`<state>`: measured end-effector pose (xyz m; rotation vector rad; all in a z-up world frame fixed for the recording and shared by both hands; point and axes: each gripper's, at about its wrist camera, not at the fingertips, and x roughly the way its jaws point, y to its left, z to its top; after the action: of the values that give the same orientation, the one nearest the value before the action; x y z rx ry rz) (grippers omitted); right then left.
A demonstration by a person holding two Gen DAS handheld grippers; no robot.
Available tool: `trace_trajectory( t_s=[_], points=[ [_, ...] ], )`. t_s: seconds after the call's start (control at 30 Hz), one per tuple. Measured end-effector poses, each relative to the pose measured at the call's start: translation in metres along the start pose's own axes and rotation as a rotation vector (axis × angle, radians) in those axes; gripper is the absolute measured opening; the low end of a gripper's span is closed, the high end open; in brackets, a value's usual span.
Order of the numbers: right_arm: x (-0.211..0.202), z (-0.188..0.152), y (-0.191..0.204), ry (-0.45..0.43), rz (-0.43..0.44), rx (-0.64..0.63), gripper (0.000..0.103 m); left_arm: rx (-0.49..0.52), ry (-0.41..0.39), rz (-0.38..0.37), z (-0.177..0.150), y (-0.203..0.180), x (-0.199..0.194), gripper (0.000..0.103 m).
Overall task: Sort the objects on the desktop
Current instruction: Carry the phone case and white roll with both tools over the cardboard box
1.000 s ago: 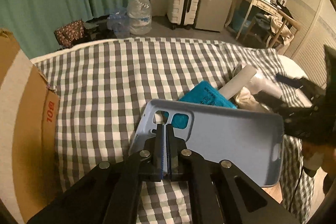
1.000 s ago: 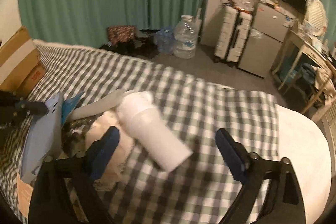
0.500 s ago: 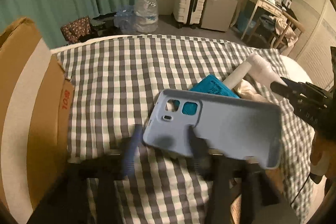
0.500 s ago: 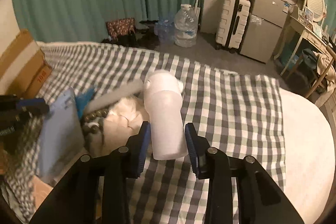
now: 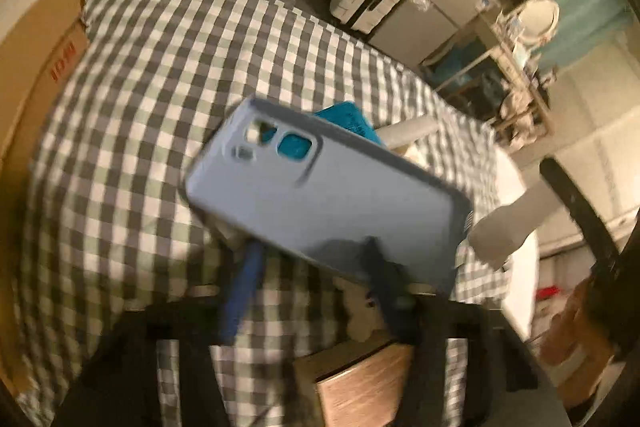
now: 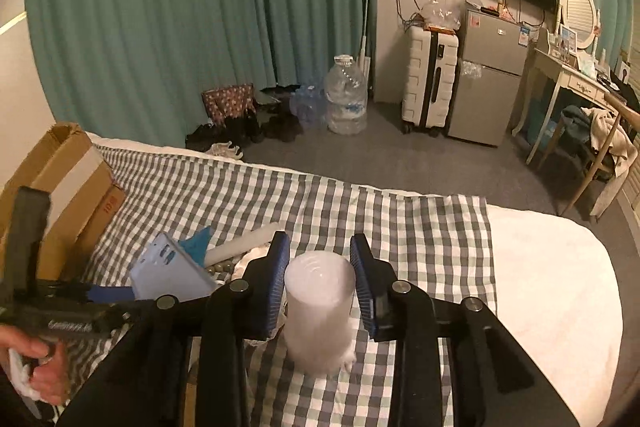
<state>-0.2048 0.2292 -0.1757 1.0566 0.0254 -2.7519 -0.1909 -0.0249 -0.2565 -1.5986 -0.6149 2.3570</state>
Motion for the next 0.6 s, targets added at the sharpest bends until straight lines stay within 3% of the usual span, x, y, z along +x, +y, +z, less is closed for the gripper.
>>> trace_trajectory(
  t_s=[0.03,0.13,0.6],
  points=[
    [-0.002,0.001,0.000,-0.004,0.004,0.004,0.031,0.003,-0.007,0.017,0.001,-0.002,-0.002,0.020],
    [-0.010,0.004,-0.005,-0.024,0.020,0.026,0.031,0.030,-0.008,0.064,0.001,-0.007,-0.003,0.003],
    [-0.042,0.001,-0.019,-0.061,0.036,0.065,0.031,0.178,-0.057,0.129,-0.007,-0.042,-0.036,0.002]
  ],
)
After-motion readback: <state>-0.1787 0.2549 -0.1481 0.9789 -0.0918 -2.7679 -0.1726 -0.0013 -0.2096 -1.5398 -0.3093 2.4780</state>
